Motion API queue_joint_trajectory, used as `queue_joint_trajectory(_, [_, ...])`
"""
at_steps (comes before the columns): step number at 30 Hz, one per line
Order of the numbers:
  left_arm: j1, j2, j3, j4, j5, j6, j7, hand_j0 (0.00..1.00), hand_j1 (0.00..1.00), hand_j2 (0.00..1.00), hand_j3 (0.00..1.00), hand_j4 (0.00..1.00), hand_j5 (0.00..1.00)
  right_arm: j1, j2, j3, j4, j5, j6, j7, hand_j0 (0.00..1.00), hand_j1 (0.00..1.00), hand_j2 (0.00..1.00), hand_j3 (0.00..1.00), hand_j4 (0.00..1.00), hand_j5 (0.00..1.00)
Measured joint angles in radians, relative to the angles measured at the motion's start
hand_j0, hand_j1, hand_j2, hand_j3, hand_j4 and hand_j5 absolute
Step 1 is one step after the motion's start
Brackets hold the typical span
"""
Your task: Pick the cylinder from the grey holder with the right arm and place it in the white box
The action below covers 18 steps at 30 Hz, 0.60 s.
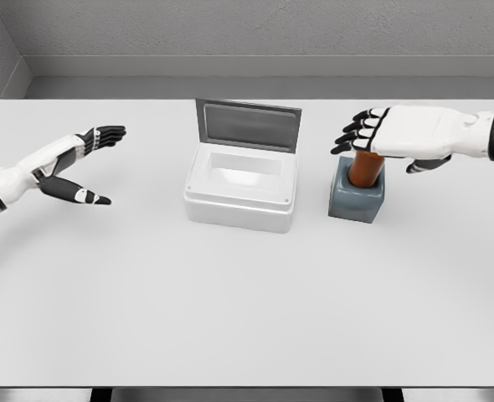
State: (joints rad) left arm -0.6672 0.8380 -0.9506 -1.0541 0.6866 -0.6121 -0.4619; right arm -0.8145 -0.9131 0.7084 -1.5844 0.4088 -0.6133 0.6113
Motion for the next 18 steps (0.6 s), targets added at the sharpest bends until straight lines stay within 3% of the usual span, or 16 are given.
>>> queue_joint_trajectory(18, [-0.002,0.000,-0.010,0.010,-0.001,0.000,0.000,1.00,1.00,1.00,1.00,1.00,1.00,-0.005,0.048,0.028,0.053,0.029,0.000,0.000,1.00,1.00,1.00,1.00,1.00,1.00])
